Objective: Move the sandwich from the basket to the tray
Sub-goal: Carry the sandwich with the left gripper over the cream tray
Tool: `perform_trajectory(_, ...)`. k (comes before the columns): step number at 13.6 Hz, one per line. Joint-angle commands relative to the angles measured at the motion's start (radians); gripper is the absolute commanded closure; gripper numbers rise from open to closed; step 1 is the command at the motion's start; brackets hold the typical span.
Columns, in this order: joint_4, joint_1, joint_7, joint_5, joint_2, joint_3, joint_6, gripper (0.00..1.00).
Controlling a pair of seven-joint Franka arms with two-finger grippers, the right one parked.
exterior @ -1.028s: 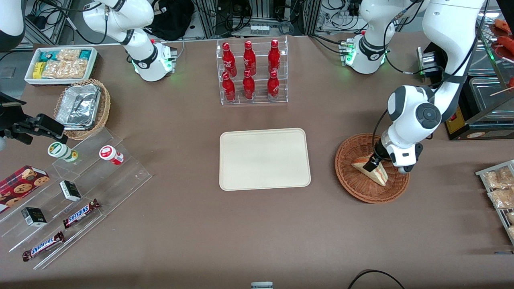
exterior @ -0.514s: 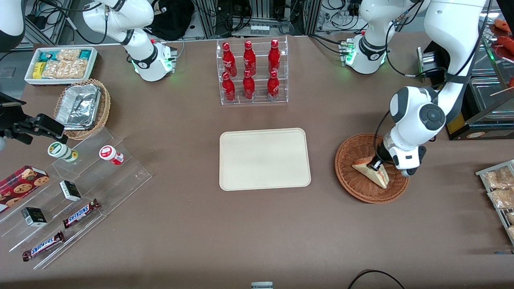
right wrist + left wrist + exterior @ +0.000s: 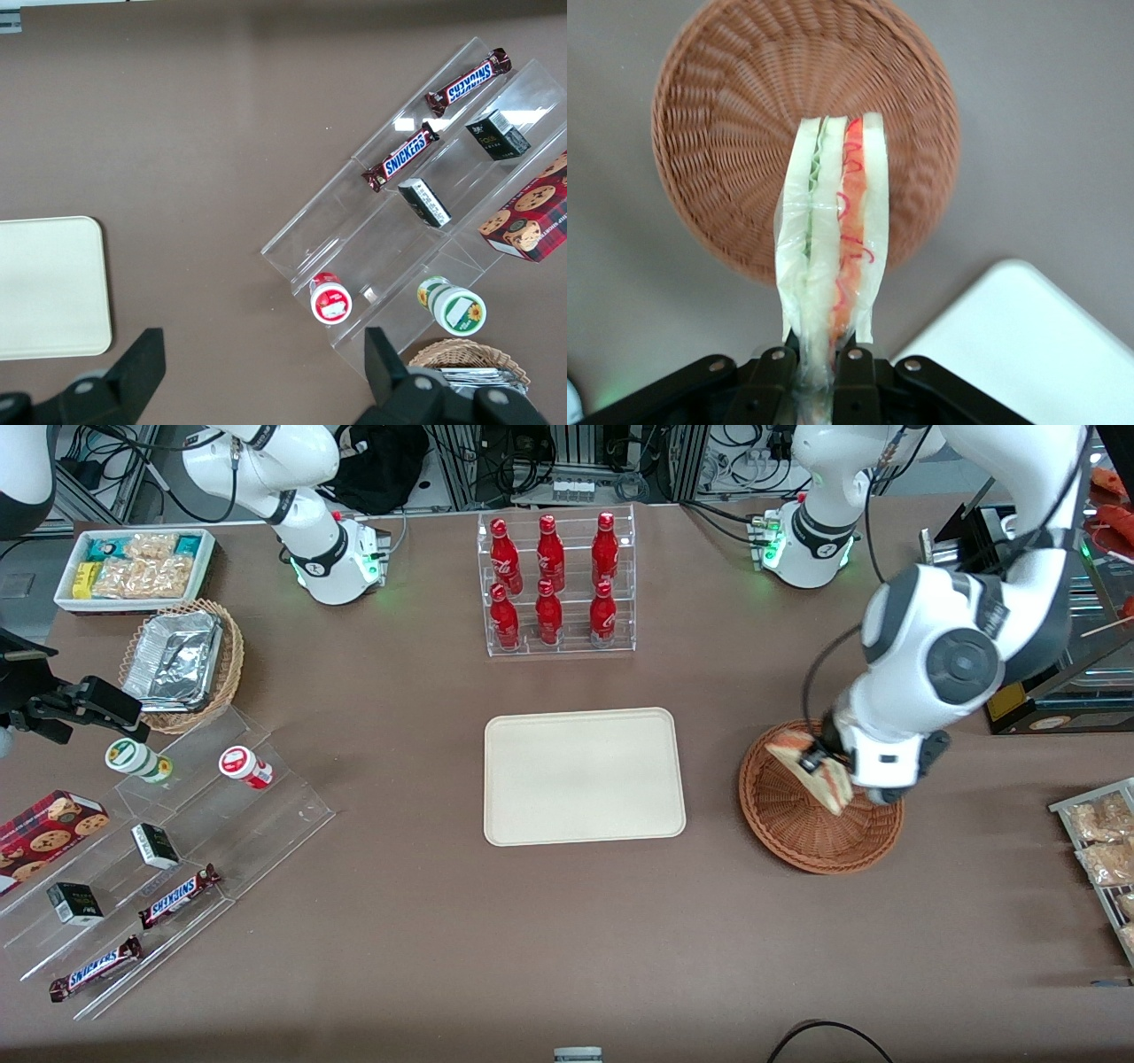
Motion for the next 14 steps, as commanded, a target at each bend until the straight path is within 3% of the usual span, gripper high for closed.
perform_trajectory(1, 0.077, -0.137, 0.000, 0.018, 0.047, 0.006, -0.062, 0.92)
perform_trajectory(7, 0.124, -0.441, -0.003, 0.118, 0.206, 0.008, 0.044, 0.89)
perform_trajectory(10, 0.121, -0.512, -0.001, 0.121, 0.277, 0.009, 0.165, 0.89)
perform_trajectory(14, 0.117, -0.556, -0.017, 0.211, 0.350, 0.009, 0.280, 0.89)
